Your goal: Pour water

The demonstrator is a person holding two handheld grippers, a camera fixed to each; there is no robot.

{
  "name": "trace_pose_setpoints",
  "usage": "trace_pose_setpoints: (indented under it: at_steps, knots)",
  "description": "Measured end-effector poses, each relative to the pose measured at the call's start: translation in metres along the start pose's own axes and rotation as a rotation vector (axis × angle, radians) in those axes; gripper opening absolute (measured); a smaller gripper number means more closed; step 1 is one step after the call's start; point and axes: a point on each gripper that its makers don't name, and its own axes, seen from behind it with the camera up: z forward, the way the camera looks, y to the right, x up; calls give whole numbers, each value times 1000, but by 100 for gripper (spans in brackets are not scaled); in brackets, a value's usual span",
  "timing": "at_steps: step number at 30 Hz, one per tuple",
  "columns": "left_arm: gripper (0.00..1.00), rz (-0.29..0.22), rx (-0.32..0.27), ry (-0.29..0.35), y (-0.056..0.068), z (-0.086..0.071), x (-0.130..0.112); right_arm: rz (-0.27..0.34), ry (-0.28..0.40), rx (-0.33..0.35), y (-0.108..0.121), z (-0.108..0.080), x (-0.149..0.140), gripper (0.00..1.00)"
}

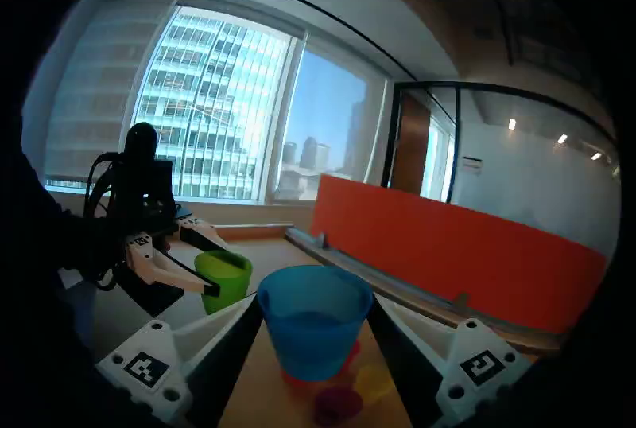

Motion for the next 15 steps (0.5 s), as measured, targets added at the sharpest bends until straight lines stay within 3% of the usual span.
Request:
trace_pose_setpoints:
  at_steps: [15]
  knots:
    - [89, 14, -12, -8, 11, 4, -11, -147, 30, 4, 9, 10, 34, 91]
